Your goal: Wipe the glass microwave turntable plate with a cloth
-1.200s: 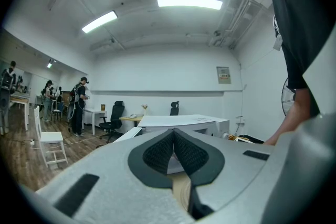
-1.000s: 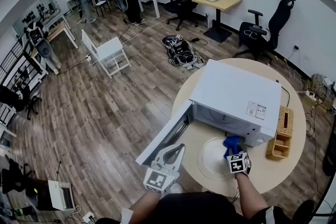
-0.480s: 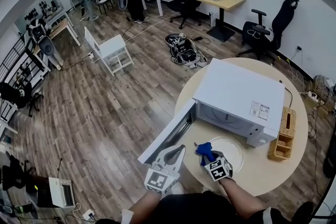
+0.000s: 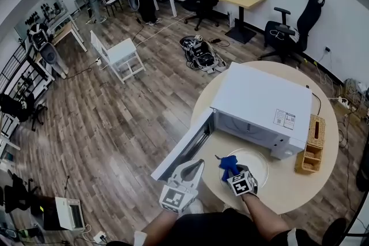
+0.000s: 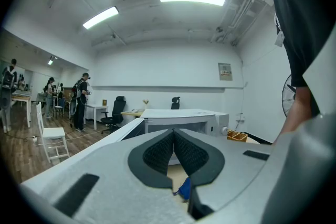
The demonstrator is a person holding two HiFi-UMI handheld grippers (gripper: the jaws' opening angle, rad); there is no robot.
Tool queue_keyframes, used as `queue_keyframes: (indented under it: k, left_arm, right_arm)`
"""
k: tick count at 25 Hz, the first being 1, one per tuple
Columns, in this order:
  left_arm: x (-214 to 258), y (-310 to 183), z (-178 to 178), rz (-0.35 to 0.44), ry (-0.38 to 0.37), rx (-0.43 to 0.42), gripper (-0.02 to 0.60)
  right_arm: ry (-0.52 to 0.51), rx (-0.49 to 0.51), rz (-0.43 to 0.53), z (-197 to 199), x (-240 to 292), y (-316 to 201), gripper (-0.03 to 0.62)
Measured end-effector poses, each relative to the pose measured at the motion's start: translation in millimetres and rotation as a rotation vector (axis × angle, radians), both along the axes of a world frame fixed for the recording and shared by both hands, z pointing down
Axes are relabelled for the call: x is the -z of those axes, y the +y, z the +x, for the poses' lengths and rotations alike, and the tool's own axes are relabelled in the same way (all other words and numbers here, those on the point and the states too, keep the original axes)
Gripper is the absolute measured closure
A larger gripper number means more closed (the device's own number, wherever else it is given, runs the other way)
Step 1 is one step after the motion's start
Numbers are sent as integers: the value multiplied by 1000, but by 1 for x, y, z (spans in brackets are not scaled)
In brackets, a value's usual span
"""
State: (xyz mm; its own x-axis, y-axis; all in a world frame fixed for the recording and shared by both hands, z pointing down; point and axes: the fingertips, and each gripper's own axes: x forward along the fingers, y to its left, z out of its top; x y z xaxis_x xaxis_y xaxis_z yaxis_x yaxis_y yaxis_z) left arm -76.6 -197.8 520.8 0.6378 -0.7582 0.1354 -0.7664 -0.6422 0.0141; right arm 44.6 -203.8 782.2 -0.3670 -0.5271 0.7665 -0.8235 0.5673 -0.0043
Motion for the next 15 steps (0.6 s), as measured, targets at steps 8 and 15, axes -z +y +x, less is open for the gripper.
queue_keyframes:
  k: [8, 15]
  left_arm:
    - [-1, 2, 10, 8, -3, -39, 575]
    - [-5, 5, 13, -16, 4, -52, 575]
  right_arm:
    - [29, -130, 28, 49, 0, -2, 530]
    - [92, -230, 22, 107, -1, 3, 530]
